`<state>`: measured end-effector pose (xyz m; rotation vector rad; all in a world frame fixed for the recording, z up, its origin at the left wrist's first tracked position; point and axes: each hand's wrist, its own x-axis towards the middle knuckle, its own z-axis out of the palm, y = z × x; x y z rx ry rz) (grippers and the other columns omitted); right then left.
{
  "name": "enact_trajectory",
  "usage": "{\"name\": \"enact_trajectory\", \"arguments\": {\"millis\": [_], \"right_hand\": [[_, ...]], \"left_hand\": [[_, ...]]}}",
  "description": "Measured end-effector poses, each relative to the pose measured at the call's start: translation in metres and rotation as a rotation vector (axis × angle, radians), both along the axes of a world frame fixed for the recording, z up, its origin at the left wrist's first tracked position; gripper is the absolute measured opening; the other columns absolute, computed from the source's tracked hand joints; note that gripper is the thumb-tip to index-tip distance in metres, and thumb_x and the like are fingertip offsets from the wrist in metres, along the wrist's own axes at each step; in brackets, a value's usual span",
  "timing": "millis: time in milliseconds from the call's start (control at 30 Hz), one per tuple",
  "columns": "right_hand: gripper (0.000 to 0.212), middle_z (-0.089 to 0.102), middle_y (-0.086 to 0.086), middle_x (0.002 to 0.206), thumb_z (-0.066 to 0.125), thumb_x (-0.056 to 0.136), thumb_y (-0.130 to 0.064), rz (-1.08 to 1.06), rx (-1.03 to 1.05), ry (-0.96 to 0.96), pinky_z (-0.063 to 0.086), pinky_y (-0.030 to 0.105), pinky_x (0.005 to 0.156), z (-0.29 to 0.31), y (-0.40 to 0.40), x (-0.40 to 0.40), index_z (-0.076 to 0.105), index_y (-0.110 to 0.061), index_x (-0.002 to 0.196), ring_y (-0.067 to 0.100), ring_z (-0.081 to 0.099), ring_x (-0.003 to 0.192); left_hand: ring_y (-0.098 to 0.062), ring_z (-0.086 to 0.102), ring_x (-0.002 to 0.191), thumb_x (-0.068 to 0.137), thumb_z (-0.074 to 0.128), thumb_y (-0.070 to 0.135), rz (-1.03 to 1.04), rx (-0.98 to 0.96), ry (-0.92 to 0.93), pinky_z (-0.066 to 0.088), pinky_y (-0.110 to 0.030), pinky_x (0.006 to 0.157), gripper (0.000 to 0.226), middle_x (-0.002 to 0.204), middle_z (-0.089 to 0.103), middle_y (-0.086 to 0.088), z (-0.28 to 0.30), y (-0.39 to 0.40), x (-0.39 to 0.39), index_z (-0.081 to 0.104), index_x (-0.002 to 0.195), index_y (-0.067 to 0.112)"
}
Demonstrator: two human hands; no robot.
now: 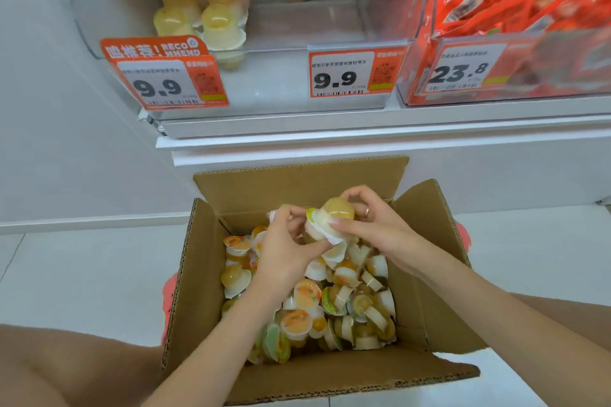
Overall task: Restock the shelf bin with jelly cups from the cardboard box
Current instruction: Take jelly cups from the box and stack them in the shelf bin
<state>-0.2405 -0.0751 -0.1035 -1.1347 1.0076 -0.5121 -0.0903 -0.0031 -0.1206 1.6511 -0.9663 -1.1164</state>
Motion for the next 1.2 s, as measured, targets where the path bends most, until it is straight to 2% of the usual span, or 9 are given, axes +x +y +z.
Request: {"name": "enact_trajectory", "arguments": {"millis": [100,267,400,567,767,867,1000,1100,1200], "right_hand": [[0.037,0.072,0.002,0.093,0.071,0.082,-0.012,0.015,-0.136,-0.059,0.053,0.022,0.073,0.048,0.001,0.010,0.050,-0.007,0.112,0.011,0.067,0.084],[0.045,0.072,0.005,0.091,0.074,0.067,-0.030,-0.002,-0.270,-0.178,0.054,0.032,0.080,0.126,0.002,0.023,0.054,-0.015,0.104,0.016,0.067,0.082],[0.046,0.072,0.004,0.089,0.071,0.070,-0.028,0.033,-0.301,-0.253,0.055,0.029,0.082,0.173,-0.002,0.021,0.049,-0.010,0.106,0.016,0.068,0.084],[0.036,0.071,0.009,0.093,0.067,0.075,-0.025,0.056,-0.256,-0.263,0.056,0.032,0.085,0.195,-0.007,0.018,0.049,-0.010,0.102,0.021,0.068,0.088],[0.060,0.070,0.009,0.086,0.078,0.059,-0.021,-0.017,-0.283,-0.088,0.056,0.040,0.085,0.185,-0.019,0.032,0.051,-0.005,0.108,0.024,0.067,0.084],[0.049,0.071,0.008,0.081,0.085,0.065,-0.018,0.010,-0.327,-0.033,0.054,0.036,0.084,0.190,-0.032,0.041,0.053,-0.012,0.102,0.020,0.067,0.079],[0.043,0.070,-0.002,0.072,0.082,0.069,-0.010,0.023,-0.409,0.104,0.053,0.025,0.073,0.191,-0.044,0.065,0.058,-0.016,0.104,0.007,0.064,0.066],[0.051,0.068,-0.004,0.081,0.084,0.066,-0.009,-0.020,-0.555,0.117,0.053,0.018,0.066,0.201,-0.057,0.086,0.062,-0.019,0.111,0.002,0.062,0.065],[0.055,0.065,-0.008,0.103,0.085,0.062,-0.024,0.005,-0.880,0.256,0.053,0.024,0.082,0.218,-0.099,0.109,0.063,-0.028,0.112,0.008,0.064,0.088]], "left_hand": [[-0.008,0.066,0.088,0.063,0.086,0.013,0.046,-0.131,-0.058,0.053,-0.026,0.079,0.051,0.094,0.072,0.010,0.055,0.004,0.011,0.055,0.102,0.020],[-0.002,0.063,0.104,0.060,0.087,0.018,0.039,-0.359,-0.129,0.050,-0.024,0.090,0.065,0.109,0.069,0.011,0.131,0.000,0.018,0.060,0.119,0.023],[0.003,0.062,0.100,0.061,0.086,0.022,0.027,-0.491,-0.180,0.050,-0.018,0.086,0.062,0.107,0.067,0.016,0.175,-0.009,0.018,0.060,0.116,0.033],[0.007,0.060,0.101,0.060,0.088,0.027,0.013,-0.547,-0.256,0.051,-0.022,0.087,0.058,0.103,0.068,0.018,0.192,-0.023,0.020,0.065,0.113,0.029],[0.005,0.062,0.098,0.063,0.086,0.020,-0.018,-0.563,-0.295,0.051,-0.017,0.085,0.053,0.100,0.069,0.018,0.177,-0.035,0.029,0.062,0.108,0.038],[0.003,0.062,0.098,0.060,0.085,0.026,-0.033,-0.586,-0.322,0.048,-0.013,0.087,0.058,0.101,0.068,0.017,0.178,-0.040,0.042,0.063,0.114,0.027],[0.006,0.058,0.102,0.062,0.087,0.027,-0.031,-0.528,-0.409,0.040,-0.004,0.082,0.058,0.104,0.067,0.016,0.177,-0.049,0.060,0.061,0.114,0.028],[0.011,0.052,0.110,0.067,0.084,0.027,-0.037,-0.488,-0.435,0.041,-0.004,0.087,0.061,0.113,0.062,0.023,0.186,-0.055,0.085,0.053,0.120,0.034],[0.006,0.062,0.086,0.074,0.079,0.027,0.236,-0.491,-0.444,0.046,-0.006,0.068,0.042,0.091,0.069,0.018,0.198,-0.053,0.122,0.056,0.109,0.032]]}}
